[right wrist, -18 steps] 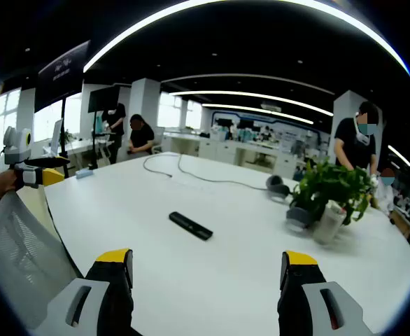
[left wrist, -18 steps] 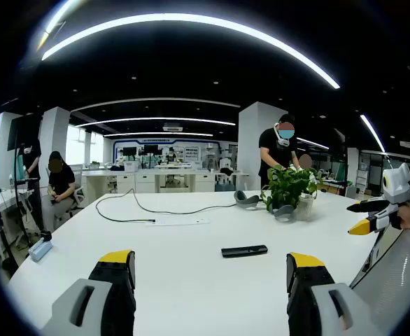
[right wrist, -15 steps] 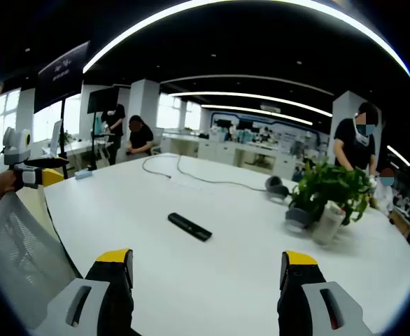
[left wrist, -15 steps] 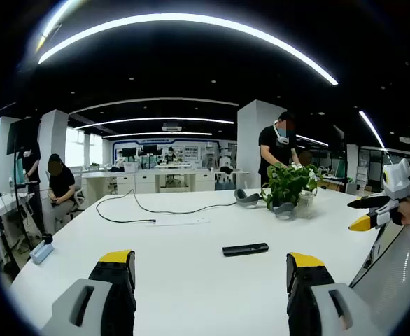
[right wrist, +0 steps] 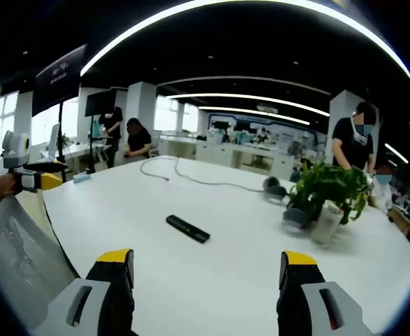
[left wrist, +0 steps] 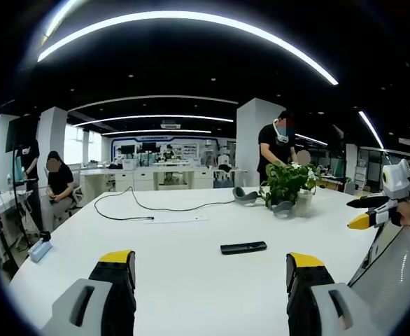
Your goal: Press the specified remote control buttons in sequence, fully releasing each button before pressing the next.
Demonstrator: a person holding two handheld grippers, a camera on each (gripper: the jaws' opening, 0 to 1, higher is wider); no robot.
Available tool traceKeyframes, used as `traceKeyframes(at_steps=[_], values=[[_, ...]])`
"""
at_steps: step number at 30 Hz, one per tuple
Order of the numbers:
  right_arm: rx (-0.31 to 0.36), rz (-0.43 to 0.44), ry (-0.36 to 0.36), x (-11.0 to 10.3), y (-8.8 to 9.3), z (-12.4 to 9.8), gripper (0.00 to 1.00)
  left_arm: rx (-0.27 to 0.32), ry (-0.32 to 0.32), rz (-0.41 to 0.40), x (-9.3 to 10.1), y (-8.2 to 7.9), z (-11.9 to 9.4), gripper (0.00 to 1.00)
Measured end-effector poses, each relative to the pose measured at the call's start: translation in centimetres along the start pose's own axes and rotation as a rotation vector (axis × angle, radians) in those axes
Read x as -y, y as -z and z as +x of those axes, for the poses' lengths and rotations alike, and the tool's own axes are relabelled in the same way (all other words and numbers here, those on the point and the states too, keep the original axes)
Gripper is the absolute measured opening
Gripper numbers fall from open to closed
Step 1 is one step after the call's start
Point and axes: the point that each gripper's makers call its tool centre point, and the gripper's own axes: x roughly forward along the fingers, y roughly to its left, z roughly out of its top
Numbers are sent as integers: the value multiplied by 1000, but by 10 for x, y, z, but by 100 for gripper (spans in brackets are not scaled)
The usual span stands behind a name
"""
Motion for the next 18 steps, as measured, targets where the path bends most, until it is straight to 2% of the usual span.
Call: traceKeyframes(at_steps=[9, 18], values=[[23, 24, 20, 5, -3, -3, 84, -14, -13, 10, -1, 2, -1, 93], [0, 25, 11, 3, 1, -1, 83, -13, -21, 0, -2, 2, -2, 93]])
